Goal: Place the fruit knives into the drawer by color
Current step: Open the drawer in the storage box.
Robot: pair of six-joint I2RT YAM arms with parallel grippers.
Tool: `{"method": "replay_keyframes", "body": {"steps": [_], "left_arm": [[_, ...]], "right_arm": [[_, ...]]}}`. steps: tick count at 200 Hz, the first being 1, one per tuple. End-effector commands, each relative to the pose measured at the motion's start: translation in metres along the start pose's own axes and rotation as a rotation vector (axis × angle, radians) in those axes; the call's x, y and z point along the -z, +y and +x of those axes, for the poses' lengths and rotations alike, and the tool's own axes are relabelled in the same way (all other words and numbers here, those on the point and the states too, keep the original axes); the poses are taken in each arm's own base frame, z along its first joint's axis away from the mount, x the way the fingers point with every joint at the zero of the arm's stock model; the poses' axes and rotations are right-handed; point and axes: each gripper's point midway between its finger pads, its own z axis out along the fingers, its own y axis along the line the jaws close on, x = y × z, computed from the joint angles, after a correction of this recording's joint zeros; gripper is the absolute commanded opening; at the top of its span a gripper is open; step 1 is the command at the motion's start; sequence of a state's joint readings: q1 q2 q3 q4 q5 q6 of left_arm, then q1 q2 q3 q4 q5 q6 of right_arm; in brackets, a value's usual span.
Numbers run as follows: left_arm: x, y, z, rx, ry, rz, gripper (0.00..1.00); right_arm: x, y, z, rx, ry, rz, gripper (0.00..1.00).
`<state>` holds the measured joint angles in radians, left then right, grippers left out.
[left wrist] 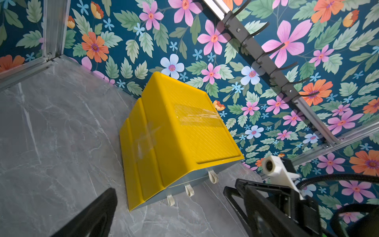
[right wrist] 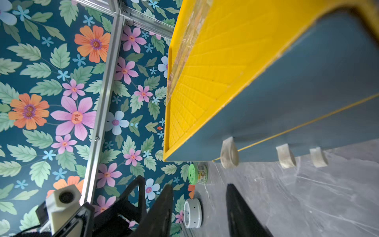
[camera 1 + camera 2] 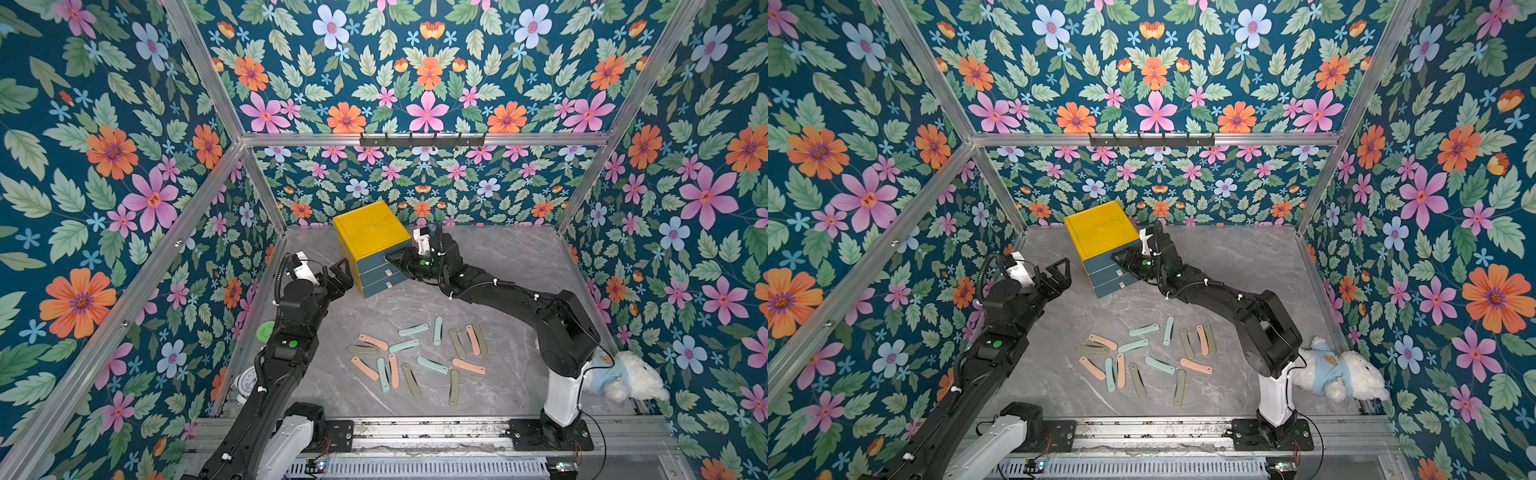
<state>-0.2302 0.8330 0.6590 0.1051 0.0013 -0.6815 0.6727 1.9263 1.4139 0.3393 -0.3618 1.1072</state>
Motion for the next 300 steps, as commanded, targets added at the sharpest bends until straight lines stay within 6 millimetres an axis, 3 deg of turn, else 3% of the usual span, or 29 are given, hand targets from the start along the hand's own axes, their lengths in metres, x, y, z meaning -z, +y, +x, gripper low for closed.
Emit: {"method": "replay_keyframes", "body": {"steps": [1,88,106,143,177,240,300], "left_arm": [[0.002,-0.001,-0.013,0.019,-0.062,-0.002,0.99],[0.003,-0.002,-0.012,0.009,-0.057,0.006,0.99],[0.003,-0.002,-0.012,0.008,-0.058,0.004,0.99],[0.001,-0.003,-0.012,0.009,-0.052,0.006,0.99],[0.002,-0.003,-0.013,0.012,-0.058,0.001,1.0],[0.005,-0.004,-0.019,0.012,-0.072,-0.004,0.99],[0.002,-0.002,-0.016,0.02,-0.066,-0.009,0.99]], "right_arm": [[-0.007,0.008,-0.015,-0.099,-0.066,-0.063,0.42],[-0.022,-0.01,-0.017,-0.141,-0.093,-0.025,0.37],[-0.023,-0.012,-0.017,-0.138,-0.093,-0.022,0.28],[-0.021,-0.012,-0.015,-0.131,-0.091,-0.028,0.0],[-0.01,-0.014,-0.007,-0.137,-0.084,-0.044,0.0],[0.031,-0.019,0.027,-0.12,-0.067,-0.038,0.0],[0.056,-0.024,0.037,-0.098,-0.076,-0.023,0.0]]}}
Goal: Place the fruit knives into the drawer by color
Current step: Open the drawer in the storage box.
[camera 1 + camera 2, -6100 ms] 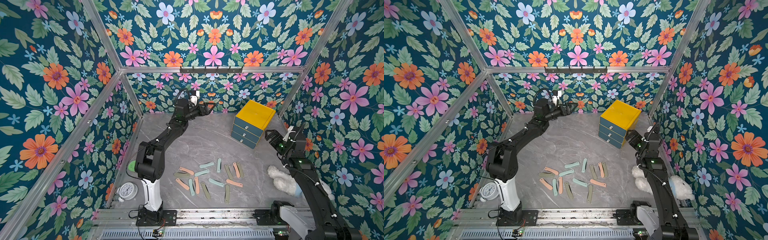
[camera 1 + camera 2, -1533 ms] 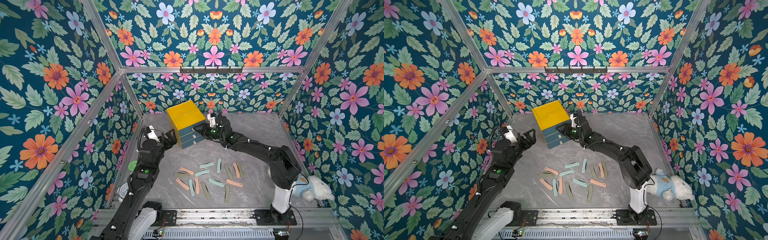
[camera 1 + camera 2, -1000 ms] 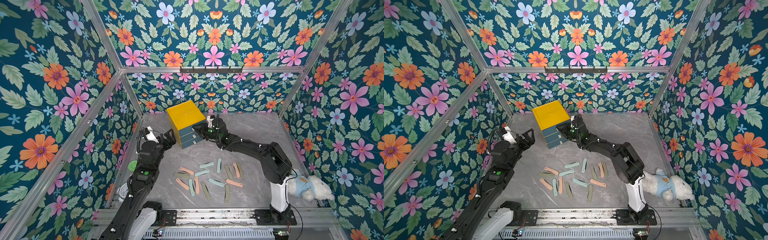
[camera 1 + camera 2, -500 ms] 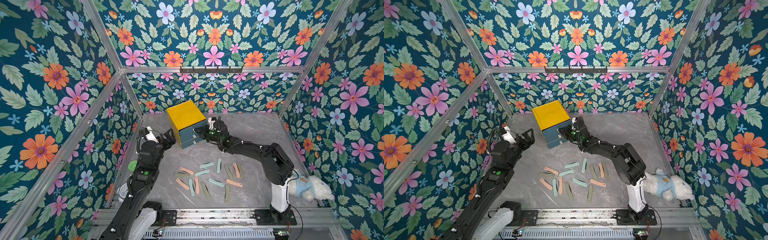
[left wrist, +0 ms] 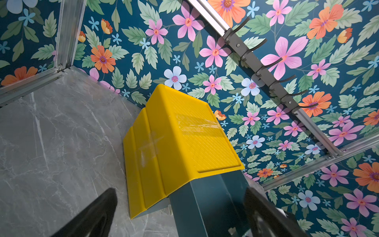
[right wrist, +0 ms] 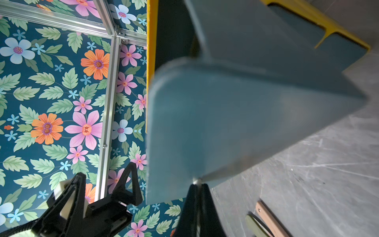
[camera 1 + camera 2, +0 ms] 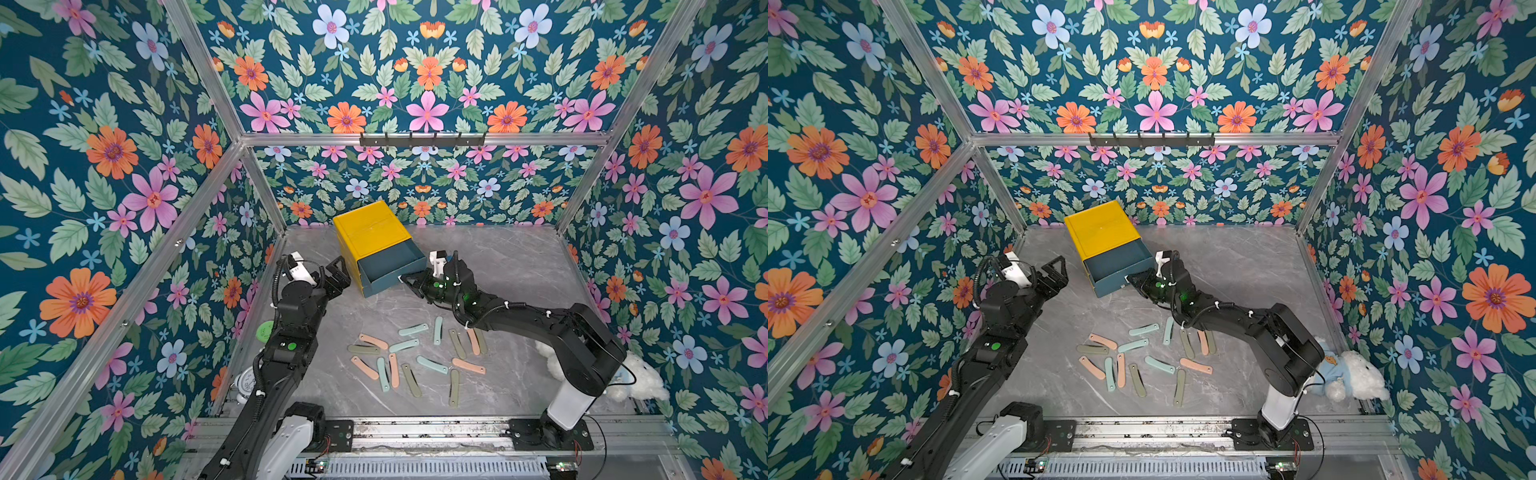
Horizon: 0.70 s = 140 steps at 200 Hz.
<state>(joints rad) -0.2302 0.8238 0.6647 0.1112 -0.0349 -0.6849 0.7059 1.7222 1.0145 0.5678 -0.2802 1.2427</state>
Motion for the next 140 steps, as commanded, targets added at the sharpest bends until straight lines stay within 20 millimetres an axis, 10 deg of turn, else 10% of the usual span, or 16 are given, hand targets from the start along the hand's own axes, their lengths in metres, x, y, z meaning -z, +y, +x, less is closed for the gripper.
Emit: {"method": "replay_keyframes", "body": {"steps": [1,61,140], "left_arm": [[0.0,-0.003,-0.007,0.015,-0.026,0.005,0.99],[0.0,-0.001,-0.006,0.016,-0.022,-0.005,0.99],[0.01,0.009,-0.009,0.047,-0.034,-0.06,0.99]], "right_arm": [[0.005,0.005,-0.001,0.019,-0.018,-0.016,0.0],[0.015,-0.004,0.007,0.052,-0.001,0.004,0.42],[0.089,-0.033,0.026,0.214,0.05,0.245,0.5]]}}
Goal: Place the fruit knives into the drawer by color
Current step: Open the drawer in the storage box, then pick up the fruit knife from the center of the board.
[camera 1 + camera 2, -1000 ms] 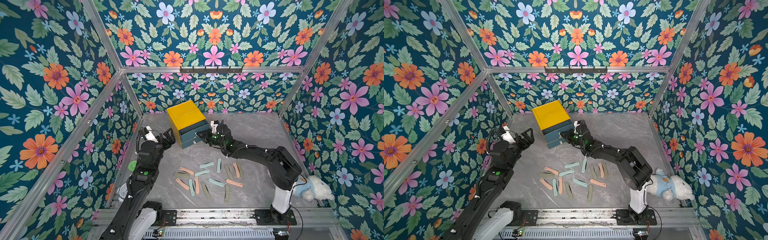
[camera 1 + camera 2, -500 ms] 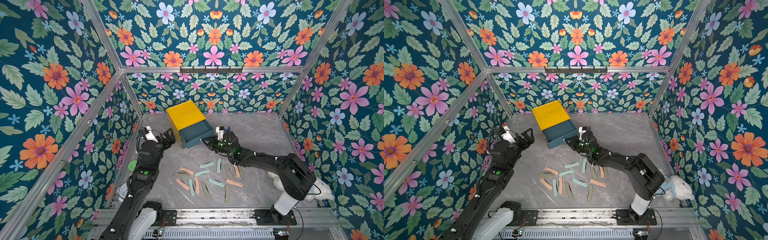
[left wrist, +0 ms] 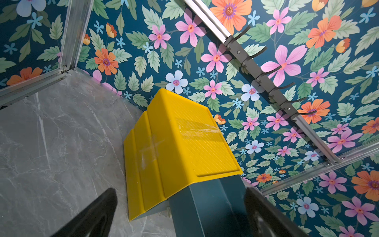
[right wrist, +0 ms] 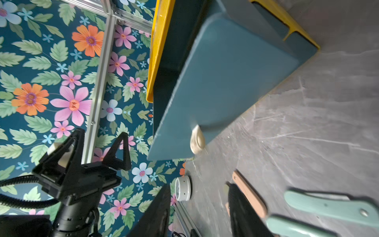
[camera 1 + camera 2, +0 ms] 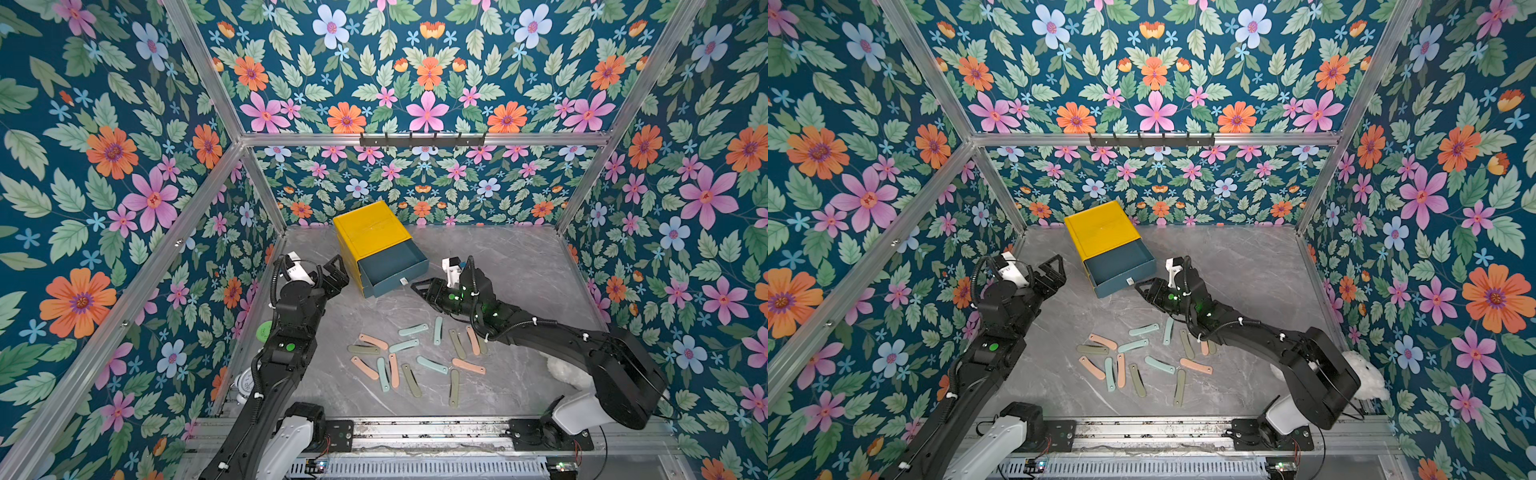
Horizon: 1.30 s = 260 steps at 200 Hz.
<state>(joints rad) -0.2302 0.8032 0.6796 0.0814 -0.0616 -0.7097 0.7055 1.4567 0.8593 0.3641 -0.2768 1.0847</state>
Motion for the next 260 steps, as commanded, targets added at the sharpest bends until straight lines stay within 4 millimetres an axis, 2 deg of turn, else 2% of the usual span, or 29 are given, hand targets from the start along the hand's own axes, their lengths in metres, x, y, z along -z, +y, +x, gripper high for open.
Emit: {"method": "replay_keyframes", "body": {"steps": [1,55,84,116,155,185,204,260], "left_arm": [[0.004,0.009,-0.001,0.022,-0.013,-0.043,0.99],[0.01,0.022,0.005,-0.012,0.012,-0.103,0.99],[0.005,0.023,0.011,-0.041,0.079,-0.14,0.99],[0.0,0.019,0.018,-0.068,0.136,-0.129,0.99],[0.001,0.012,0.029,-0.09,0.169,-0.061,0.99],[0.001,0.012,0.03,-0.103,0.172,-0.056,0.99],[-0.001,0.014,0.034,-0.103,0.187,-0.06,0.99],[-0.006,0.018,0.048,-0.094,0.23,-0.058,0.99]], "right_arm": [[0.026,-0.029,0.012,0.085,0.027,0.163,0.51],[0.103,-0.076,0.026,0.167,0.057,0.428,0.59],[0.136,-0.109,0.029,0.103,0.084,0.545,0.62],[0.158,-0.145,0.033,0.114,0.165,0.702,0.63],[0.154,-0.188,0.049,0.12,0.318,0.868,0.63],[0.136,-0.197,0.039,0.142,0.317,0.885,0.63],[0.127,-0.203,0.036,0.151,0.344,0.912,0.59],[0.131,-0.227,0.028,0.137,0.372,1.0,0.47]]}}
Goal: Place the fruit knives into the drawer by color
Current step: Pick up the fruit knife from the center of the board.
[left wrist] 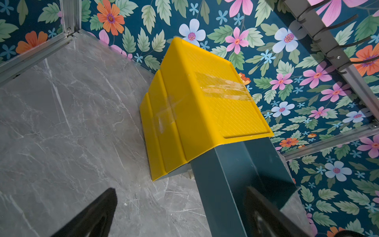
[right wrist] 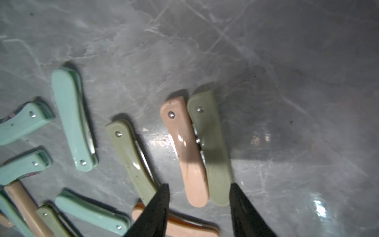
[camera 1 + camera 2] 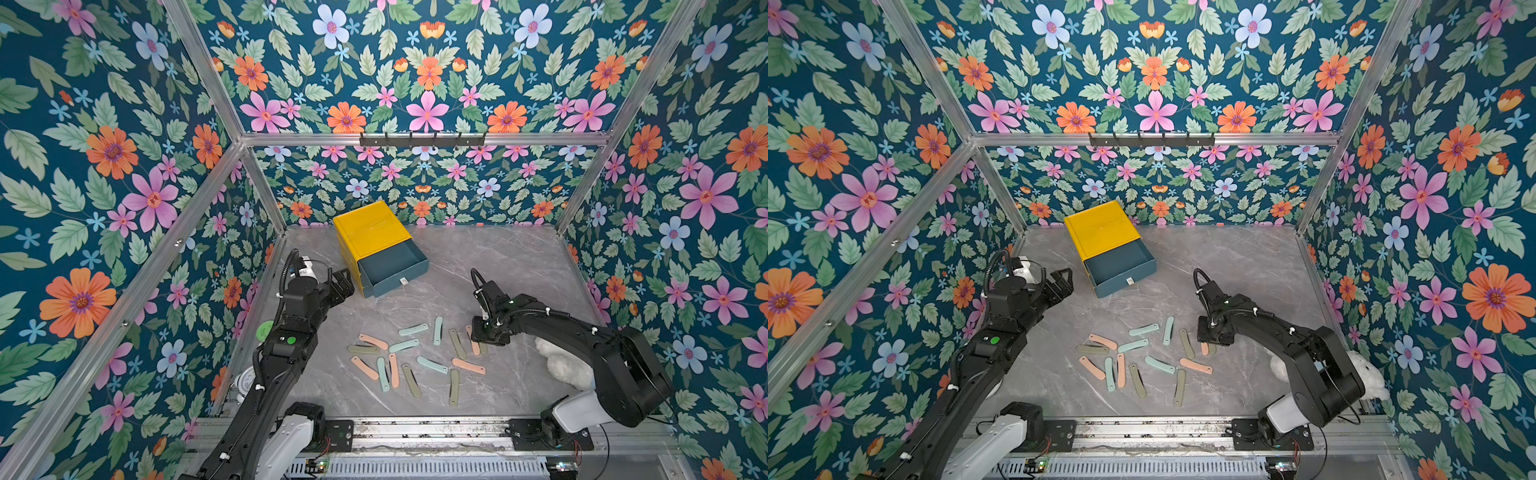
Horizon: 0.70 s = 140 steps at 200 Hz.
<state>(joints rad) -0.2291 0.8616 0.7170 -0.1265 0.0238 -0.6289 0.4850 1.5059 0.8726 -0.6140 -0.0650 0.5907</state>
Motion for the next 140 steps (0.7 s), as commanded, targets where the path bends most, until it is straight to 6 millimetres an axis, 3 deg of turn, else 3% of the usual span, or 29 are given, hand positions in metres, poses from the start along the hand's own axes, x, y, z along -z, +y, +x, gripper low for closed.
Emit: {"method": "replay_keyframes", "body": {"steps": [1,140], "left_arm": [[-0.002,-0.003,0.0,0.004,-0.001,0.018,0.99],[-0.004,0.001,0.003,-0.01,0.009,0.004,0.99]], "right_arm": [[-0.001,-0.008,-0.003,0.026,0.005,0.044,0.46],[-0.024,-0.028,-0.003,0.043,0.06,0.167,0.38]]}}
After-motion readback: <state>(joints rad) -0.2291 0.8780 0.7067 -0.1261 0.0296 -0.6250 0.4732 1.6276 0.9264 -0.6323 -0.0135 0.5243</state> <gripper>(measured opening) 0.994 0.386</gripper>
